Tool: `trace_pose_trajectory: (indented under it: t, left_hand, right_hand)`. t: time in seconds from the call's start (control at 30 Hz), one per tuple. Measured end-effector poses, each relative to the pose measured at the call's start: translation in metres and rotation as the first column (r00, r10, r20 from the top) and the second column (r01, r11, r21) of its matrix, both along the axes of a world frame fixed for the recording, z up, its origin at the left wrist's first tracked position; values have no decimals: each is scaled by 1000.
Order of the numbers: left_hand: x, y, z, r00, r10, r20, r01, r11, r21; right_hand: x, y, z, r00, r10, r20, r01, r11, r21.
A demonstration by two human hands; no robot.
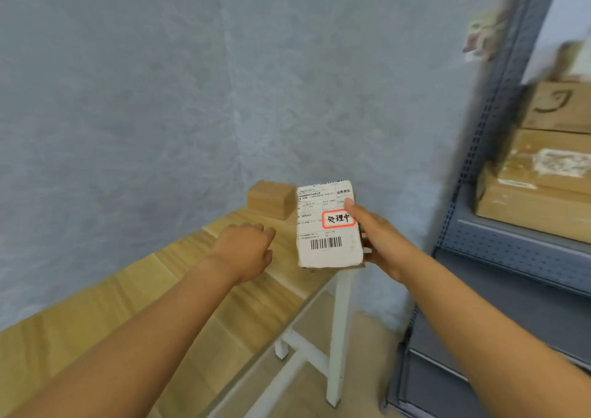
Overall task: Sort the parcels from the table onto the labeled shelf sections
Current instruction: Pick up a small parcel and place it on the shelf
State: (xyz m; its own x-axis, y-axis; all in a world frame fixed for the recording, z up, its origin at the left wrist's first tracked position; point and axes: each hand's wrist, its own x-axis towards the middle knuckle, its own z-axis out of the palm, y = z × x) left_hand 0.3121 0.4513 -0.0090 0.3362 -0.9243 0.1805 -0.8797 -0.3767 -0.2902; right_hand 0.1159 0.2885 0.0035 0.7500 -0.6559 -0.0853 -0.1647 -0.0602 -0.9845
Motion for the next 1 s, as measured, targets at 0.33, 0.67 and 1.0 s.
trace_pose_trajectory:
  t: [0.33, 0.67, 1.0]
  left_hand:
    - [-158, -52, 29, 937, -349, 29, 350, 933, -79]
    - [-355, -102, 52, 841, -539, 45, 538, 823, -185]
    - [-506, -136, 65, 749, -654, 105, 657, 715, -238]
  right_hand:
    - [-203, 15, 21, 945, -327, -6, 327, 945, -5]
    - [-408, 12, 35, 891, -454, 14, 454, 891, -2]
    - [-571, 6, 42, 796, -602, 60, 600, 798, 45]
